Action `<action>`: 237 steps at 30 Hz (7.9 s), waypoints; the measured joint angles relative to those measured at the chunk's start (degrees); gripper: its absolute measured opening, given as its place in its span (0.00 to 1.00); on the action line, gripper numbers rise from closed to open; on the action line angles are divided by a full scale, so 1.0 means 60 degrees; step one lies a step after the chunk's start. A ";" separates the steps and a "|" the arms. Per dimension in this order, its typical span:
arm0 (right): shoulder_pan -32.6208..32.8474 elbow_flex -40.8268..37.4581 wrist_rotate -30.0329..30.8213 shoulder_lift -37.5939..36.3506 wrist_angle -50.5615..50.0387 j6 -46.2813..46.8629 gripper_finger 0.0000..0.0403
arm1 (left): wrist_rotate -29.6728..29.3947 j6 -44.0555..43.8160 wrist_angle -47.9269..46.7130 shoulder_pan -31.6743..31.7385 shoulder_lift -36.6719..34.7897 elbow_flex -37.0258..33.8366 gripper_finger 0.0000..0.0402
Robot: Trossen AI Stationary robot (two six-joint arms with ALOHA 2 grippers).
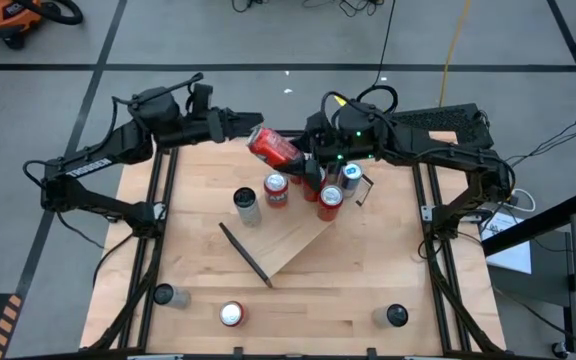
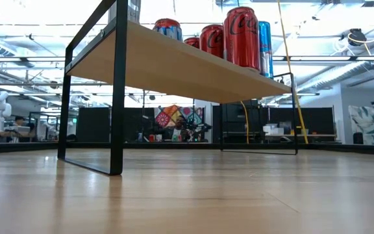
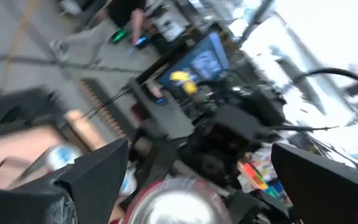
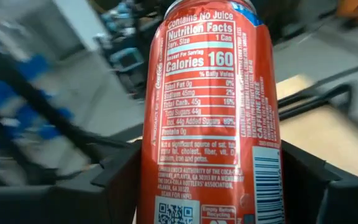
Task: Place canned beverage on shelf
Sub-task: Put the top orange soda can on the shelf
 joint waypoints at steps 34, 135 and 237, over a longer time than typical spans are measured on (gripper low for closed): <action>0.1405 0.0007 -0.3143 -0.0045 0.1338 0.4052 0.67 | 0.2992 0.5366 0.0275 -0.2596 -0.0164 -0.0011 0.99; 0.2817 0.3304 0.6375 0.0503 -0.4090 -0.5320 0.99 | -0.2219 -0.3038 -0.0371 -0.2158 0.0882 -0.0015 0.71; 0.3268 0.3195 0.4995 0.1926 0.1954 -0.0749 0.68 | 0.4268 0.2952 0.2597 -0.0861 -0.0175 -0.0015 0.97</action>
